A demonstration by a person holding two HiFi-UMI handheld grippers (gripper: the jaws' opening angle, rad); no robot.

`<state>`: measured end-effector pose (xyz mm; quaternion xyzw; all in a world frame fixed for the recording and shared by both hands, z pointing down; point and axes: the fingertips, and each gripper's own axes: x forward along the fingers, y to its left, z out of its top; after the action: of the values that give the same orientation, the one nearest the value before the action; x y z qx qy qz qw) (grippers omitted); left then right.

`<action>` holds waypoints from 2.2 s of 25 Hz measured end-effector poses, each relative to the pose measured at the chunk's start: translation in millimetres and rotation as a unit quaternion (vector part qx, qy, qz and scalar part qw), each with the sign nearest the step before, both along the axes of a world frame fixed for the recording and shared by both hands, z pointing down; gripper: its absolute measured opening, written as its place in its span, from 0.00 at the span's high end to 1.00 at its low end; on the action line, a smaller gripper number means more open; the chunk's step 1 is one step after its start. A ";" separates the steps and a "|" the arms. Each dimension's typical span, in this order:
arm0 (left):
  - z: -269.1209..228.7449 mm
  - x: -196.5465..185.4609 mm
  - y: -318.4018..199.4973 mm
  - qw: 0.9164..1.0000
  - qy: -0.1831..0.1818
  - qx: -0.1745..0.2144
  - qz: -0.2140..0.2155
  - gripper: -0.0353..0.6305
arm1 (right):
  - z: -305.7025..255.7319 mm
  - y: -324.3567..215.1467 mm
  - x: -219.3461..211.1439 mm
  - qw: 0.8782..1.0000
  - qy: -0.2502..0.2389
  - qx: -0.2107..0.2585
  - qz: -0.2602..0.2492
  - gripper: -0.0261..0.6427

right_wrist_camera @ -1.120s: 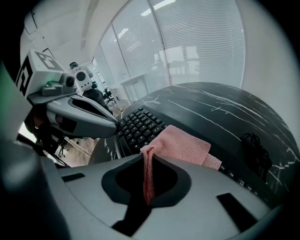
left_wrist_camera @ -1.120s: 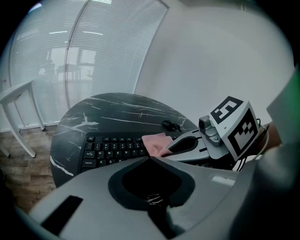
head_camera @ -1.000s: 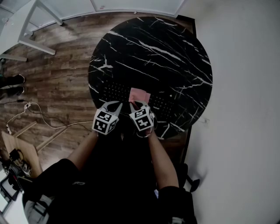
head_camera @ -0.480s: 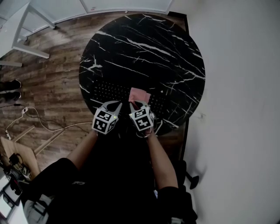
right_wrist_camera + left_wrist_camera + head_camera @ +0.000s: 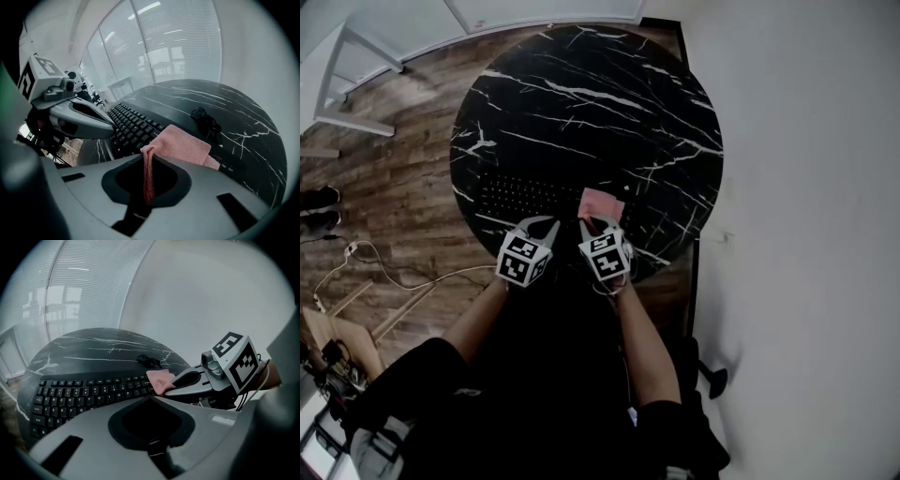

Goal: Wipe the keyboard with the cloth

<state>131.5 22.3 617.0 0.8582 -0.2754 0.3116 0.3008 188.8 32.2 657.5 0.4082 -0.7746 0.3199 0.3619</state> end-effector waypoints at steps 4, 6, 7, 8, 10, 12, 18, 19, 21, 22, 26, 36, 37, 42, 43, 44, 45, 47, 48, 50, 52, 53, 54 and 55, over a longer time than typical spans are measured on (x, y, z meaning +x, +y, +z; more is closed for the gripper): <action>-0.9 15.9 5.8 1.000 0.001 0.000 0.011 0.95 | -0.8 6.3 16.8 1.000 0.000 -0.001 0.012 0.94; -0.8 23.0 7.5 1.000 0.001 0.000 0.016 0.95 | -1.1 7.4 25.8 1.000 0.003 0.001 0.018 0.94; -0.7 26.1 8.4 1.000 0.001 0.001 0.018 0.95 | -1.2 8.1 29.8 1.000 0.004 0.001 0.021 0.94; -0.5 28.8 9.3 1.000 0.001 0.001 0.020 0.95 | -1.1 9.4 33.5 1.000 0.004 0.001 0.023 0.94; 0.3 33.9 11.4 1.000 0.000 0.001 0.024 0.95 | -0.7 12.4 40.4 1.000 0.005 0.000 0.028 0.94; 1.0 39.5 13.4 1.000 0.000 0.000 0.027 0.95 | -0.5 15.4 46.9 0.999 0.004 0.001 0.032 0.94; 1.5 54.8 18.8 0.999 0.001 0.000 0.039 0.95 | -2.1 19.3 60.0 0.999 0.007 0.006 0.040 0.94; 1.7 56.8 19.7 0.999 0.001 0.000 0.041 0.95 | -2.0 20.0 62.1 0.999 0.007 0.006 0.043 0.94; 2.5 59.7 22.0 0.999 0.001 -0.002 0.046 0.95 | -2.2 22.2 66.7 0.999 0.007 0.005 0.049 0.94; 3.0 61.0 23.1 0.999 0.001 -0.002 0.049 0.95 | -2.4 23.4 69.5 0.999 0.008 0.004 0.052 0.94; 5.2 65.1 27.2 0.998 -0.001 -0.004 0.060 0.95 | -2.2 28.2 81.7 0.998 0.014 0.005 0.066 0.94; -6.5 58.2 15.6 0.998 0.000 0.018 0.059 0.95 | -25.0 10.2 76.9 0.995 0.009 0.047 0.087 0.94; -7.5 54.2 13.3 0.998 -0.001 0.020 0.056 0.95 | -32.0 3.8 73.9 0.994 0.007 0.063 0.088 0.94; -12.8 23.3 2.5 0.999 -0.002 0.025 0.024 0.95 | -60.2 -29.0 41.1 0.991 -0.009 0.112 0.070 0.94; -13.7 14.7 0.5 1.000 -0.002 0.026 0.016 0.95 | -64.8 -35.2 29.9 0.991 -0.013 0.116 0.060 0.94; -14.8 5.0 -1.5 1.000 -0.003 0.026 0.007 0.95 | -69.4 -41.4 17.3 0.991 -0.016 0.121 0.050 0.94; -16.0 -5.8 -3.5 1.000 -0.004 0.025 -0.002 0.95 | -74.2 -47.7 3.4 0.991 -0.019 0.126 0.038 0.94; -17.8 -30.7 -7.9 0.999 -0.008 0.023 -0.024 0.95 | -84.0 -59.5 -27.9 0.990 -0.027 0.136 0.012 0.94; -18.0 -44.3 -10.3 0.999 -0.010 0.022 -0.038 0.95 | -88.7 -64.7 -44.8 0.990 -0.032 0.141 -0.003 0.94; -17.9 -72.9 -15.4 0.997 -0.015 0.023 -0.067 0.95 | -96.6 -72.8 -80.1 0.987 -0.042 0.149 -0.037 0.94; -18.0 -103.0 -19.6 0.995 -0.019 0.024 -0.097 0.95 | -100.2 -77.1 -115.8 0.985 -0.051 0.151 -0.071 0.94; -18.2 -118.1 -20.9 0.993 -0.022 0.024 -0.112 0.95 | -100.2 -77.9 -132.8 0.983 -0.054 0.150 -0.087 0.94; -18.4 -132.9 -21.8 0.991 -0.024 0.023 -0.127 0.95 | -99.3 -78.1 -148.9 0.982 -0.058 0.148 -0.102 0.94; -18.4 -147.3 -22.4 0.989 -0.025 0.023 -0.142 0.95 | -97.8 -78.0 -164.3 0.981 -0.061 0.145 -0.117 0.94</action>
<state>-15.8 -0.1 598.6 0.8090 -0.4088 0.2813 0.3152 24.5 -45.8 559.7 0.3430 -0.8757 0.1838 0.2859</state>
